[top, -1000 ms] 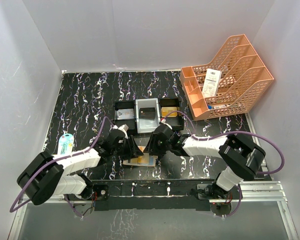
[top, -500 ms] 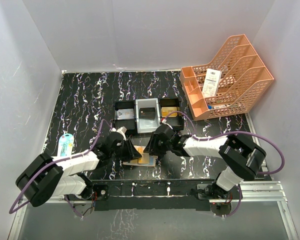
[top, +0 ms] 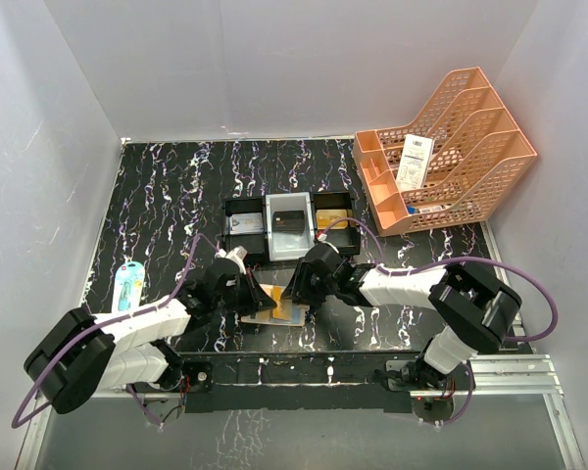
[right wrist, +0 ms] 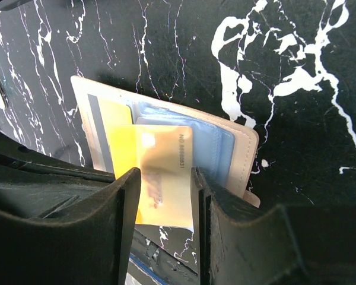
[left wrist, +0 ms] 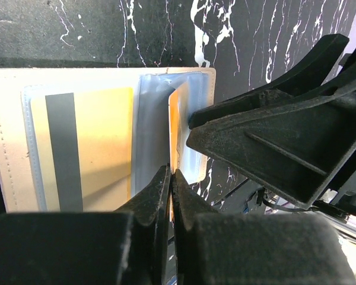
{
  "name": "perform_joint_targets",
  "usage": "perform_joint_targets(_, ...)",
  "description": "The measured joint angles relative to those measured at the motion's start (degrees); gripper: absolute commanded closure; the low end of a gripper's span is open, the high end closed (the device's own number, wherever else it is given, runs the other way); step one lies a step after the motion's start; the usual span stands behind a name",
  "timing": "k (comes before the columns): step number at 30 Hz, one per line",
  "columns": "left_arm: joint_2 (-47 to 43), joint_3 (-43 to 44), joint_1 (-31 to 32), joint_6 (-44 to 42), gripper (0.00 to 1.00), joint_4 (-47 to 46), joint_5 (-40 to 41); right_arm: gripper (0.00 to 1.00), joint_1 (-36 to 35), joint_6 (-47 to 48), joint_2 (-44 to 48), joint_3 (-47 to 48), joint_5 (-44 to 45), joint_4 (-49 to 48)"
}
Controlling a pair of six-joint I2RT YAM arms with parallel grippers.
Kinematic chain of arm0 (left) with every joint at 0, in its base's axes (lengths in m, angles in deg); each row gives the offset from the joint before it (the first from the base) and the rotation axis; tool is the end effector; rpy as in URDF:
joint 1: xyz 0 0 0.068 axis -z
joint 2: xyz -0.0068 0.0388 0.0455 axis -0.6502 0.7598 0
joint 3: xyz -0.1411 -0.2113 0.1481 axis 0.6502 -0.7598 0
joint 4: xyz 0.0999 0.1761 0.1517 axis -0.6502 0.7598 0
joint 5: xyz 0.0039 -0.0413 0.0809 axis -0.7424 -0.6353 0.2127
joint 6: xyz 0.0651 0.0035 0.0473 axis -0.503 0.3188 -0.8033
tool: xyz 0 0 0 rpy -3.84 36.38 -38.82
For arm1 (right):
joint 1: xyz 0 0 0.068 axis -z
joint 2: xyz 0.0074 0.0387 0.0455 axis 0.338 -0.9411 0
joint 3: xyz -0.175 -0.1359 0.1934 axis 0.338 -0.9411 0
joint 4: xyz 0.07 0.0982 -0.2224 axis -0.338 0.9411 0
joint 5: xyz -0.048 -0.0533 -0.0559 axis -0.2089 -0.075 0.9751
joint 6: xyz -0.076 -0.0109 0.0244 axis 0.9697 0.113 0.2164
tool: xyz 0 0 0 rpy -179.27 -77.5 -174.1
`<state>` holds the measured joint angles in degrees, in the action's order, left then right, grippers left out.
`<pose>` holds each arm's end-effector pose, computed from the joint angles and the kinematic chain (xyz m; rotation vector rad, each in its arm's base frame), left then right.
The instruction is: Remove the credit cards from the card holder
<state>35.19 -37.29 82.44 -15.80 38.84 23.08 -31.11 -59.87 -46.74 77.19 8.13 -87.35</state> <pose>0.1588 -0.1613 0.1610 -0.2172 2.4028 -1.1489 0.1900 0.2425 0.1490 0.2412 2.6703 0.8908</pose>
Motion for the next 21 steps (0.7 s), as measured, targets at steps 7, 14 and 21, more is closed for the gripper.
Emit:
perform_joint_targets(7,-1.0,0.0,0.0,-0.1,1.00,1.1,0.5,0.60,0.2,1.5,0.8,0.0,-0.3,0.8)
perform_joint_targets(14,-1.0,0.0,0.1,-0.3,1.00,1.2,0.5,0.59,0.4,4.4,1.8,0.4,-2.9,2.6)
perform_joint_targets(21,-0.9,0.0,0.1,-0.4,1.00,1.0,0.4,0.59,0.4,5.8,1.3,2.8,-5.4,2.8)
